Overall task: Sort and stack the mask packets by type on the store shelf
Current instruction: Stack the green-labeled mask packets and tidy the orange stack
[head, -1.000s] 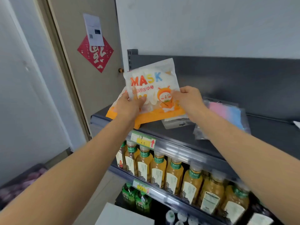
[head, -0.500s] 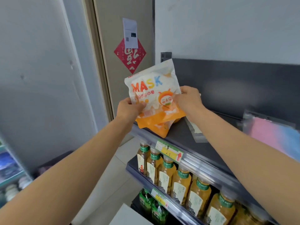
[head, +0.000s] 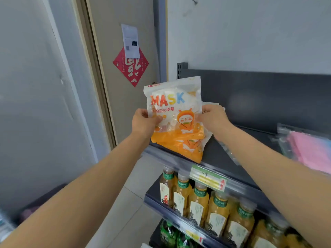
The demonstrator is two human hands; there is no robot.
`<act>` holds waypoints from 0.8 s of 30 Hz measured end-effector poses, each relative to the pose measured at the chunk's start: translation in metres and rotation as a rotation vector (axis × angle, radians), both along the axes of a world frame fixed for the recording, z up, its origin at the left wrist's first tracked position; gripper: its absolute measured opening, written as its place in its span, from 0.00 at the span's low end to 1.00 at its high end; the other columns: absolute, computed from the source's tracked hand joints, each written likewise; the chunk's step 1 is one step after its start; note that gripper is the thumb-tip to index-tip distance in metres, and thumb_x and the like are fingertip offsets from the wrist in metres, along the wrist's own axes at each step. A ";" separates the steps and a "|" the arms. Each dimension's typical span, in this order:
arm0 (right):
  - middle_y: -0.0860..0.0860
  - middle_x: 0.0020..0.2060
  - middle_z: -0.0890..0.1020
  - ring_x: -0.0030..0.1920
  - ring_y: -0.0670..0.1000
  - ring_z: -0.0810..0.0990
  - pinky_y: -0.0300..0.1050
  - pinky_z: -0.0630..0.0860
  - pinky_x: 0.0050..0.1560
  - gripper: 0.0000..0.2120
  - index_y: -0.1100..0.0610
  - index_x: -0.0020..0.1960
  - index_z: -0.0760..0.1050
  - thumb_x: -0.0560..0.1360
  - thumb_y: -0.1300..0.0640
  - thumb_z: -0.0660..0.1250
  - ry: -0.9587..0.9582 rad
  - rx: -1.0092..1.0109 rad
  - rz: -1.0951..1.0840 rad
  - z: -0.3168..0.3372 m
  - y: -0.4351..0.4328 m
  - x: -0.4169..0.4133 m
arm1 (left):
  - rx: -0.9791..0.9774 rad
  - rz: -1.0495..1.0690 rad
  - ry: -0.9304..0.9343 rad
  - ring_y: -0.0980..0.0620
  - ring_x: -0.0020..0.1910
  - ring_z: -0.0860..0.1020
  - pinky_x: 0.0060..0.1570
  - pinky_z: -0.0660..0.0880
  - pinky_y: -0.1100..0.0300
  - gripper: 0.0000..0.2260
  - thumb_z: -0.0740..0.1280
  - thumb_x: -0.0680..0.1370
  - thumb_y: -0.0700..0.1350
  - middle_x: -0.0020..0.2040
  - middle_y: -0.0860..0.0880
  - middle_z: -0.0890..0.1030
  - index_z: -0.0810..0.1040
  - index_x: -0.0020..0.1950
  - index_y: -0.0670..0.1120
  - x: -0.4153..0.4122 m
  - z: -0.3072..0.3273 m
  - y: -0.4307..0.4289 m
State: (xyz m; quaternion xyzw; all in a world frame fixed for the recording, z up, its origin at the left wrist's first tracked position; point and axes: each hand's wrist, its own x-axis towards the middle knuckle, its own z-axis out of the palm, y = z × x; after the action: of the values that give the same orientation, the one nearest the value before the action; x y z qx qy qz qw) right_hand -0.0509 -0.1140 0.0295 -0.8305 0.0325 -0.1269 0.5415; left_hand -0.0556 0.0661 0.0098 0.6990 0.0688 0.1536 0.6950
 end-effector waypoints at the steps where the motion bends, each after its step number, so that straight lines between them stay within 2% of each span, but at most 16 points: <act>1: 0.63 0.41 0.78 0.42 0.57 0.77 0.48 0.76 0.42 0.07 0.71 0.48 0.76 0.74 0.67 0.63 0.007 -0.017 -0.024 -0.002 0.002 0.001 | 0.006 -0.018 -0.001 0.48 0.46 0.80 0.46 0.80 0.53 0.12 0.71 0.73 0.35 0.47 0.48 0.78 0.70 0.50 0.44 0.004 0.000 0.004; 2: 0.65 0.41 0.78 0.41 0.56 0.75 0.46 0.73 0.40 0.07 0.71 0.47 0.76 0.73 0.67 0.64 0.015 -0.026 -0.047 -0.003 0.005 0.002 | 0.011 -0.038 0.000 0.49 0.45 0.80 0.45 0.80 0.54 0.12 0.71 0.73 0.35 0.46 0.49 0.78 0.71 0.50 0.44 0.008 0.000 0.008; 4: 0.67 0.45 0.80 0.42 0.57 0.77 0.47 0.75 0.43 0.10 0.73 0.51 0.76 0.73 0.67 0.65 0.031 -0.025 -0.080 -0.007 0.008 0.002 | 0.013 -0.081 -0.008 0.53 0.41 0.79 0.39 0.78 0.61 0.13 0.71 0.73 0.35 0.45 0.50 0.78 0.71 0.52 0.43 0.014 0.000 0.013; 6: 0.65 0.41 0.78 0.40 0.54 0.74 0.46 0.72 0.42 0.11 0.74 0.52 0.76 0.73 0.66 0.66 0.039 -0.037 -0.107 -0.011 0.011 -0.001 | 0.025 -0.114 -0.018 0.56 0.37 0.77 0.34 0.77 0.65 0.13 0.72 0.73 0.35 0.47 0.48 0.77 0.71 0.53 0.43 0.020 -0.002 0.016; 9: 0.55 0.32 0.73 0.36 0.52 0.71 0.44 0.69 0.38 0.08 0.67 0.38 0.76 0.73 0.63 0.69 0.044 -0.096 -0.166 -0.013 0.012 -0.005 | 0.058 -0.147 -0.037 0.57 0.36 0.77 0.26 0.74 0.70 0.13 0.72 0.73 0.36 0.51 0.46 0.77 0.71 0.52 0.43 0.030 -0.006 0.018; 10: 0.54 0.32 0.74 0.35 0.51 0.71 0.44 0.70 0.37 0.08 0.66 0.37 0.76 0.74 0.63 0.69 0.041 -0.117 -0.180 -0.015 0.011 -0.006 | 0.077 -0.168 -0.039 0.57 0.37 0.77 0.27 0.74 0.70 0.13 0.71 0.74 0.36 0.52 0.45 0.77 0.71 0.53 0.43 0.034 -0.007 0.018; 12: 0.57 0.36 0.77 0.37 0.52 0.74 0.46 0.73 0.40 0.07 0.69 0.43 0.79 0.73 0.64 0.69 0.036 -0.151 -0.196 -0.020 0.011 -0.009 | 0.128 -0.233 -0.019 0.56 0.39 0.77 0.33 0.75 0.67 0.14 0.71 0.74 0.37 0.55 0.44 0.77 0.70 0.55 0.44 0.038 -0.010 0.017; 14: 0.58 0.37 0.78 0.38 0.53 0.74 0.46 0.72 0.40 0.08 0.70 0.45 0.79 0.73 0.64 0.70 0.055 -0.189 -0.211 -0.027 0.011 -0.012 | 0.221 -0.325 0.051 0.53 0.45 0.77 0.45 0.76 0.62 0.21 0.72 0.73 0.37 0.59 0.44 0.76 0.68 0.63 0.43 0.042 -0.015 0.015; 17: 0.57 0.38 0.80 0.40 0.53 0.76 0.45 0.74 0.39 0.06 0.63 0.38 0.78 0.73 0.63 0.70 0.112 -0.233 -0.220 -0.037 0.012 -0.014 | 0.436 -0.462 0.139 0.49 0.58 0.73 0.56 0.71 0.57 0.35 0.73 0.72 0.39 0.63 0.47 0.72 0.57 0.73 0.43 0.044 -0.025 0.013; 20: 0.52 0.38 0.79 0.42 0.52 0.77 0.41 0.72 0.35 0.11 0.54 0.35 0.73 0.73 0.64 0.69 0.115 -0.240 -0.237 -0.041 0.014 -0.014 | 0.587 -0.499 0.174 0.46 0.65 0.71 0.59 0.70 0.57 0.38 0.73 0.72 0.43 0.67 0.47 0.71 0.55 0.74 0.42 0.048 -0.031 0.012; 22: 0.50 0.41 0.78 0.43 0.51 0.78 0.41 0.73 0.36 0.06 0.54 0.43 0.73 0.72 0.59 0.71 0.157 -0.256 -0.225 -0.044 0.015 -0.011 | 0.615 -0.521 0.185 0.46 0.64 0.73 0.56 0.71 0.59 0.35 0.74 0.71 0.44 0.64 0.49 0.73 0.60 0.72 0.42 0.056 -0.033 0.009; 24: 0.51 0.50 0.79 0.48 0.52 0.79 0.44 0.78 0.41 0.17 0.56 0.57 0.72 0.71 0.54 0.72 0.180 -0.282 -0.223 -0.047 0.017 -0.006 | 0.618 -0.525 0.174 0.46 0.61 0.76 0.57 0.75 0.55 0.33 0.75 0.68 0.46 0.61 0.51 0.76 0.66 0.69 0.44 0.062 -0.036 0.005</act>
State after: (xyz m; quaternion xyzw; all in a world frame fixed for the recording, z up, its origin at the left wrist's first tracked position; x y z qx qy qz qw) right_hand -0.0568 -0.0973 -0.0179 -0.8974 0.1543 -0.1147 0.3972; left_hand 0.0065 0.0709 -0.0261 0.8789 -0.1025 -0.0753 0.4598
